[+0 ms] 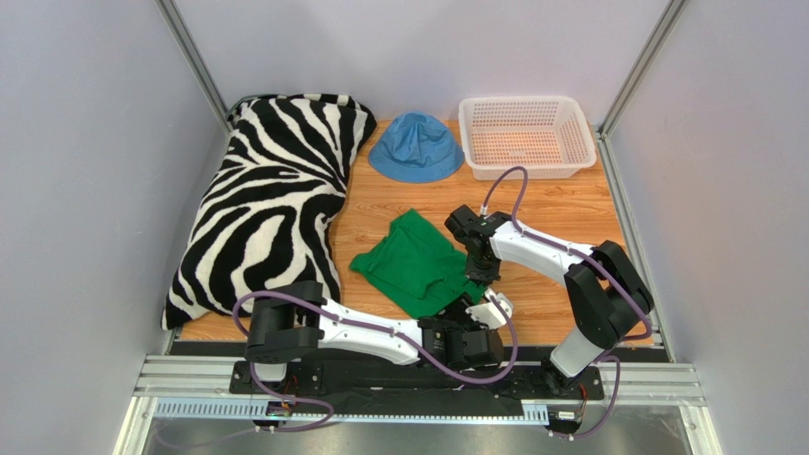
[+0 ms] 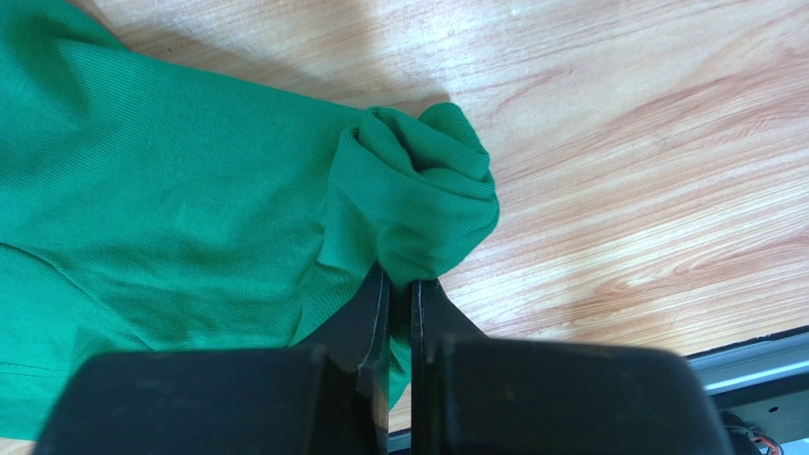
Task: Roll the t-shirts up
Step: Roll the arm.
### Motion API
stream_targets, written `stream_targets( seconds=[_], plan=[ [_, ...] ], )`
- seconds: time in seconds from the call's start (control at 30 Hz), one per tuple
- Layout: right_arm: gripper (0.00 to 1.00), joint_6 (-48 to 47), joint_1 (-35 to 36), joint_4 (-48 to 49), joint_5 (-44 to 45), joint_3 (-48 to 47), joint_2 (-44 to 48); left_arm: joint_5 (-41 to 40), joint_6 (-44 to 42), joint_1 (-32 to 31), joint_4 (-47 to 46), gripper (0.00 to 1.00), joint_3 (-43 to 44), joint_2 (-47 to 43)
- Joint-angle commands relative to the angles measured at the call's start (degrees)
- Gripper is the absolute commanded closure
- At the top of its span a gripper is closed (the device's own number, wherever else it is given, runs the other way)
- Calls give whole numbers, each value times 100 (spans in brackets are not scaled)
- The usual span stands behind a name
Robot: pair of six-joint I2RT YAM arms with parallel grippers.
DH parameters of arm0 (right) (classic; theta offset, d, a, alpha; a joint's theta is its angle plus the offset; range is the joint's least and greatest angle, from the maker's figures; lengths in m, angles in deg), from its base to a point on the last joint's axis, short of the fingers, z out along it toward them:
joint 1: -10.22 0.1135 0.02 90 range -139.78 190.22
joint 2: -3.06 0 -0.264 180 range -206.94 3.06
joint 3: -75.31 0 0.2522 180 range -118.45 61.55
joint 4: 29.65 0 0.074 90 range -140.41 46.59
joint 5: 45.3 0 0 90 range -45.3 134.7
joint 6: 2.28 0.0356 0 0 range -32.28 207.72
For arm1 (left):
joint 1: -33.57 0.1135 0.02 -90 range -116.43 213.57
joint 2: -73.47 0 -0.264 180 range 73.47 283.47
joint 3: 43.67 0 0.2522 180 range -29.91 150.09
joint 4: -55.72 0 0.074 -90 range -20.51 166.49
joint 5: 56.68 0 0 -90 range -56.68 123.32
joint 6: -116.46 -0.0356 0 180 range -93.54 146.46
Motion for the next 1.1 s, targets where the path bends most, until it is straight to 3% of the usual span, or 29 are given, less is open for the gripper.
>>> stream_targets(
  seconds=[0.0, 0.7, 0.9, 1.03, 1.07],
  plan=[
    [100, 7, 43, -88, -155, -120, -112, -520, -427, -158, 124, 40, 415, 273],
    [100, 34, 52, -26, -190, -85, -173, -678, -375, -237, 124, 42, 582, 1030],
    [100, 51, 43, -9, -181, -59, -121, -845, -50, -167, 344, 62, 573, 1100],
    [100, 69, 52, 26, -181, -15, -24, -617, 65, -79, 274, 95, 398, 1030],
    [100, 69, 52, 44, -181, -6, 20, -547, 100, -62, 239, 99, 345, 986]
  ],
)
